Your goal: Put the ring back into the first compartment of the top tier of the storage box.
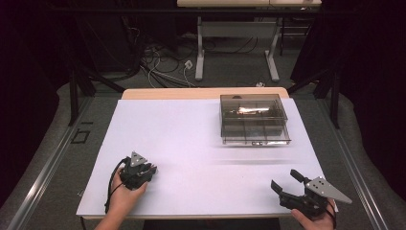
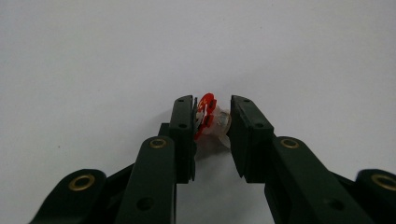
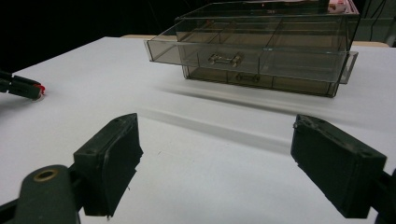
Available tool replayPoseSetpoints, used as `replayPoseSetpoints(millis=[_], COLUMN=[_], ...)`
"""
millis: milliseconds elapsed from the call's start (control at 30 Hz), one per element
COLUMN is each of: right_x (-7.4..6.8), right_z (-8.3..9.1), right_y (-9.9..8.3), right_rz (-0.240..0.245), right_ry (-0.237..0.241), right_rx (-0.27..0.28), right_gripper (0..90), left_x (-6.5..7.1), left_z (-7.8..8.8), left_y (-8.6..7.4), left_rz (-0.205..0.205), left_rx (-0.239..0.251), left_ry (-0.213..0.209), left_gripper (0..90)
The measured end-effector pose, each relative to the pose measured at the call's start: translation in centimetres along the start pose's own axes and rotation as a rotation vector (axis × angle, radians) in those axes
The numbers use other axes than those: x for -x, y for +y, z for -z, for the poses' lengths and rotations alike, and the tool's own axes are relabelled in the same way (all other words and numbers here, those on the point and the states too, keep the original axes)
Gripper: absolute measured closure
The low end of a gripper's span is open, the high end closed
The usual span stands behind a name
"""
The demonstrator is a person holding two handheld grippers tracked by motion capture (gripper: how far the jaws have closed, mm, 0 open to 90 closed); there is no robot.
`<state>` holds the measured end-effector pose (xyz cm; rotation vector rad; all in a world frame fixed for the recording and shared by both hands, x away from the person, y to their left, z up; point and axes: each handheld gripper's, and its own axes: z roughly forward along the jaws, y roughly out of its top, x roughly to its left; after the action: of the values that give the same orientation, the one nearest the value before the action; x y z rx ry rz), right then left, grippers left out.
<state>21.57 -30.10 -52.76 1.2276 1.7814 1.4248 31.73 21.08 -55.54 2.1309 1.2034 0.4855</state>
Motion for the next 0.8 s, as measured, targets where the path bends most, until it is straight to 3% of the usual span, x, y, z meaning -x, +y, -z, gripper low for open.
replayPoseSetpoints(millis=[400, 800], right_x=[0.05, 0.06], right_z=[0.04, 0.08], right_y=[0.01, 0.02], right_rz=[-0.001, -0.002], right_ry=[-0.004, -0.003], right_rx=[0.002, 0.003], right_gripper=[15.2, 15.2], left_x=[-0.16, -0.57], left_z=[0.12, 0.56], left_y=[0.0, 0.01], left_rz=[0.017, 0.09], left_rx=[0.003, 0.038], left_ry=[-0.005, -0.03], left_gripper=[71.8, 71.7])
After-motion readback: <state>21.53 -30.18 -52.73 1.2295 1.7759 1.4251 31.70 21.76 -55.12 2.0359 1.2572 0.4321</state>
